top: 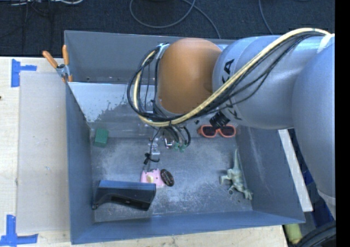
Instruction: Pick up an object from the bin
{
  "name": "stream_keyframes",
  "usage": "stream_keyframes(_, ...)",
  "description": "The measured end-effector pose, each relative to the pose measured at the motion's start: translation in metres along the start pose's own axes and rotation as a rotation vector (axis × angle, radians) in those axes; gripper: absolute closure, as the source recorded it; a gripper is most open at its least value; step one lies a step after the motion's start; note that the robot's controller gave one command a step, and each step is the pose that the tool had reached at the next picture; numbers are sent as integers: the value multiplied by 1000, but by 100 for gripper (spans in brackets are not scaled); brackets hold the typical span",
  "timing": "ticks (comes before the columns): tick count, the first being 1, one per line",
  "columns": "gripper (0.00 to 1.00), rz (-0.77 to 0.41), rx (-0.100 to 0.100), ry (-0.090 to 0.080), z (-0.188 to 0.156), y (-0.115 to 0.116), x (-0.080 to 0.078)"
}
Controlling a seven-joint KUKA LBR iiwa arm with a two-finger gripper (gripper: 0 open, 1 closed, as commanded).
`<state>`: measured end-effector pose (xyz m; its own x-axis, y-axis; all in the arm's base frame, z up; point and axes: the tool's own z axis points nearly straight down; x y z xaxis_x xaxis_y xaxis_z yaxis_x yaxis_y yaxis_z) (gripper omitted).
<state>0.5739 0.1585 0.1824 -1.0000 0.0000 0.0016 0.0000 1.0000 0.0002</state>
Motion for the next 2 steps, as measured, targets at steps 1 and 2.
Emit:
stream_keyframes(1,0,-69,-4,-8,20,-20,17)
stream_keyframes(2,0,-159,4,1,96,-34,40)
